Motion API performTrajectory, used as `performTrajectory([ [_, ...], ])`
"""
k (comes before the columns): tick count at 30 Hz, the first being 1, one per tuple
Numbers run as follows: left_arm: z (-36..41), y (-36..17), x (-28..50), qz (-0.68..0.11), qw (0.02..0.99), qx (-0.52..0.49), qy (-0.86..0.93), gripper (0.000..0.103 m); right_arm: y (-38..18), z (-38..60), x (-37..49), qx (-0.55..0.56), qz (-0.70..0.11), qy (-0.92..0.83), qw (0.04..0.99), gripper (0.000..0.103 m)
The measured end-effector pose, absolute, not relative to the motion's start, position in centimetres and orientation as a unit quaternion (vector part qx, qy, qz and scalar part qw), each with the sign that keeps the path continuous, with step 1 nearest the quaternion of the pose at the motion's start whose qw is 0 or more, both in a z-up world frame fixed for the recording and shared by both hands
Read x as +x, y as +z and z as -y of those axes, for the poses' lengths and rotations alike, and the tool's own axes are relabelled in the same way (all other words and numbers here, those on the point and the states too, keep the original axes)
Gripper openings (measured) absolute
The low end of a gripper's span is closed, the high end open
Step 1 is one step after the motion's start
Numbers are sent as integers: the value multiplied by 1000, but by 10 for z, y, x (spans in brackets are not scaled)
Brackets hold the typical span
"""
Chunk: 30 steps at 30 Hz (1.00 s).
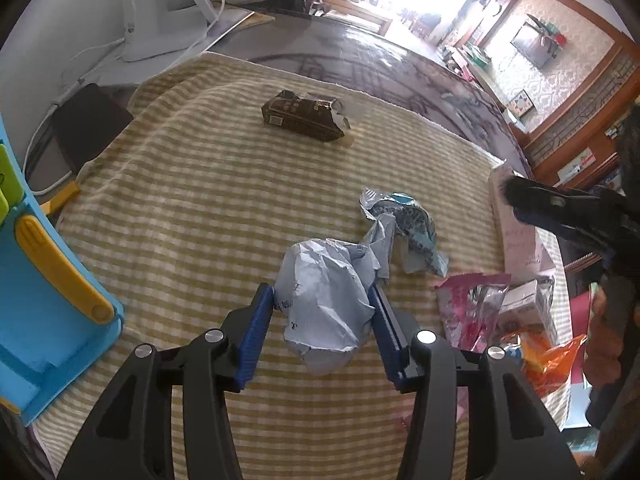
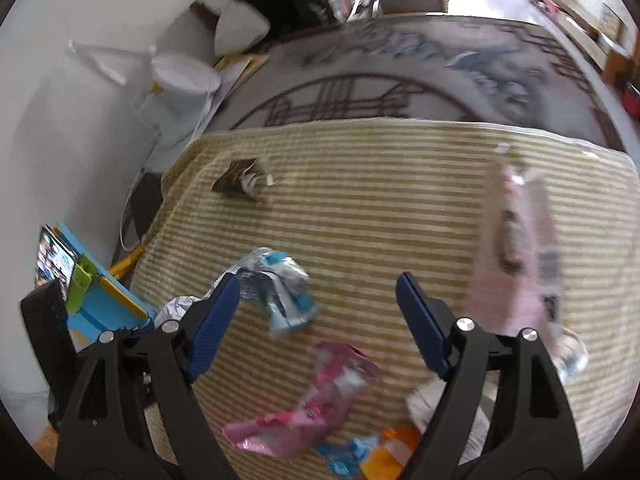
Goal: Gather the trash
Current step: 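Lift the white plastic bag with left tool while right tool grasps the blue-white wrapper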
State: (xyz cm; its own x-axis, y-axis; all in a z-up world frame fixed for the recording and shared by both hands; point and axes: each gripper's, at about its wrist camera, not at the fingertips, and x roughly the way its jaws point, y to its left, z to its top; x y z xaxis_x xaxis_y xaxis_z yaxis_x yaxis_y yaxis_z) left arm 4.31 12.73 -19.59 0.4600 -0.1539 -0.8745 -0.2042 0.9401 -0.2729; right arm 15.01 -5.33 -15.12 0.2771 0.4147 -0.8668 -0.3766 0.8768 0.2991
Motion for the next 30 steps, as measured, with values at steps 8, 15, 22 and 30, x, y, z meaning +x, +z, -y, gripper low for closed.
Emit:
performTrajectory([
  [8,-131,-205,36,-533,833,-150,21,59,-191,-4,148,-110,-569,271,768,77],
  [15,-131,-203,28,-525,841,-132,19,70,-188,0,137,-89,-567,293,765,20],
  [22,-126,-216,33,-542,830,-135,0,57,-139,48,112,-57,-517,288,804,20],
  [30,-119,-190,36,-509,847,-158,6,49,-94,98,84,6,-460,250,852,20],
])
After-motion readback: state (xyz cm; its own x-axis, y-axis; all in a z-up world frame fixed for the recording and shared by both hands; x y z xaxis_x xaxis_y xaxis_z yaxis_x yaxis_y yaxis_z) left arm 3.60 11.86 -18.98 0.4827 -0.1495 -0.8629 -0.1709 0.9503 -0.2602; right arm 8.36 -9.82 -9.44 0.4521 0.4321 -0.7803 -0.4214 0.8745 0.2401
